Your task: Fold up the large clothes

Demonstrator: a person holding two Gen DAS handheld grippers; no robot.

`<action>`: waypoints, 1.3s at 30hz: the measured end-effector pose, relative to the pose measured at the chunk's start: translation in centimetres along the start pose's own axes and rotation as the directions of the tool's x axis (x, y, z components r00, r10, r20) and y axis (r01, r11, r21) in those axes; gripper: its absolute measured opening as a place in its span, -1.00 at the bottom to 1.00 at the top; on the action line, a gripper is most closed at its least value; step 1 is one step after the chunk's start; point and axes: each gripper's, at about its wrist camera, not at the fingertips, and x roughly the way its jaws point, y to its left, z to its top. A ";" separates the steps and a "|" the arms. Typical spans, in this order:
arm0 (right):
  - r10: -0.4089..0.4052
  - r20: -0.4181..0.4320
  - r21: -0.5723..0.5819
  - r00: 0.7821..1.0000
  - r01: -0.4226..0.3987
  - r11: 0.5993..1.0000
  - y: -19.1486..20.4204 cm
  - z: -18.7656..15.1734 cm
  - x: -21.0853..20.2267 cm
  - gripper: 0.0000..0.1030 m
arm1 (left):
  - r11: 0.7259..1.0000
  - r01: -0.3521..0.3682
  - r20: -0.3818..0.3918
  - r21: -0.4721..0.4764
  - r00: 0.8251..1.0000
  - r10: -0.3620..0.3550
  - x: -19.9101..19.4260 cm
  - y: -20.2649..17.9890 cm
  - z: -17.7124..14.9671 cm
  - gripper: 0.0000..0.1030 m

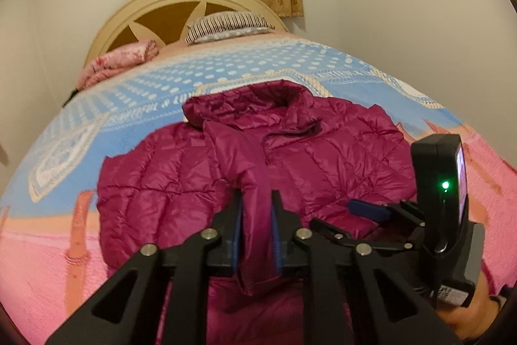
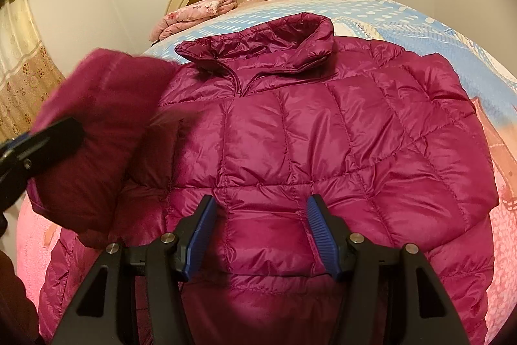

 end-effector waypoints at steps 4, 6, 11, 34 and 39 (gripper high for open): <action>0.001 0.000 0.000 1.000 -0.001 1.000 0.0 0.0 0.0 0.17 | 1.000 0.000 0.068 0.031 0.998 -0.002 -2.5 -0.3 0.2 0.20; 0.000 0.000 0.000 1.000 0.000 1.000 -0.1 0.0 0.0 0.17 | 0.999 -0.015 0.135 0.030 0.991 0.011 -4.5 0.2 0.4 0.72; -0.003 -0.001 -0.004 1.000 0.003 1.000 0.0 0.0 0.1 0.17 | 0.989 -0.149 0.163 -0.011 0.975 0.149 -4.3 3.5 0.9 0.97; -0.019 -0.007 -0.158 1.000 0.018 0.987 7.2 3.8 -0.8 -0.27 | 0.946 -0.293 -0.134 -0.137 0.952 0.276 6.5 10.0 -3.3 1.00; -0.046 -0.047 -0.135 0.998 0.039 0.990 4.8 1.7 0.9 -0.29 | 0.956 -0.244 -0.026 -0.163 0.970 0.243 3.5 9.8 -1.0 1.00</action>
